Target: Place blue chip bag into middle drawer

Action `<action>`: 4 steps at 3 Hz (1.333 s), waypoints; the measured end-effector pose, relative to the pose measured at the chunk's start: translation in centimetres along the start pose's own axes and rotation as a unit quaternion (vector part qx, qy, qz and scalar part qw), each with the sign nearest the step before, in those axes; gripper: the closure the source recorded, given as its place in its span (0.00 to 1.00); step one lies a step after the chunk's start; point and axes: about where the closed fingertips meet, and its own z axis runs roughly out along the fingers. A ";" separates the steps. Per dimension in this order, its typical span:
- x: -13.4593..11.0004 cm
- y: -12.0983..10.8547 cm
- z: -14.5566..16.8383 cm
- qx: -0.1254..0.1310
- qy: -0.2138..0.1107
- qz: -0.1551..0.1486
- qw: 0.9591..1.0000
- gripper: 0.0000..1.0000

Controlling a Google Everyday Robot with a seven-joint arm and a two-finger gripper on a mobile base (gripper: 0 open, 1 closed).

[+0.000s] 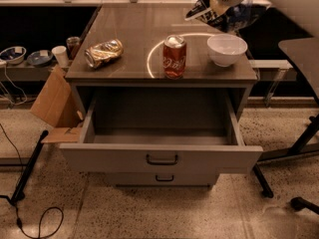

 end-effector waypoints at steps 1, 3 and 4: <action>1.8 -0.1 -1.2 -0.035 0.016 -0.009 0.999 1.00; 4.8 3.0 -4.6 -0.179 0.010 -0.078 0.981 1.00; 5.5 4.6 -5.7 -0.226 0.006 -0.117 0.967 1.00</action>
Offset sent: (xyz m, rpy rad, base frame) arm -0.0788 -0.0154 -0.0058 0.0466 0.2954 0.2245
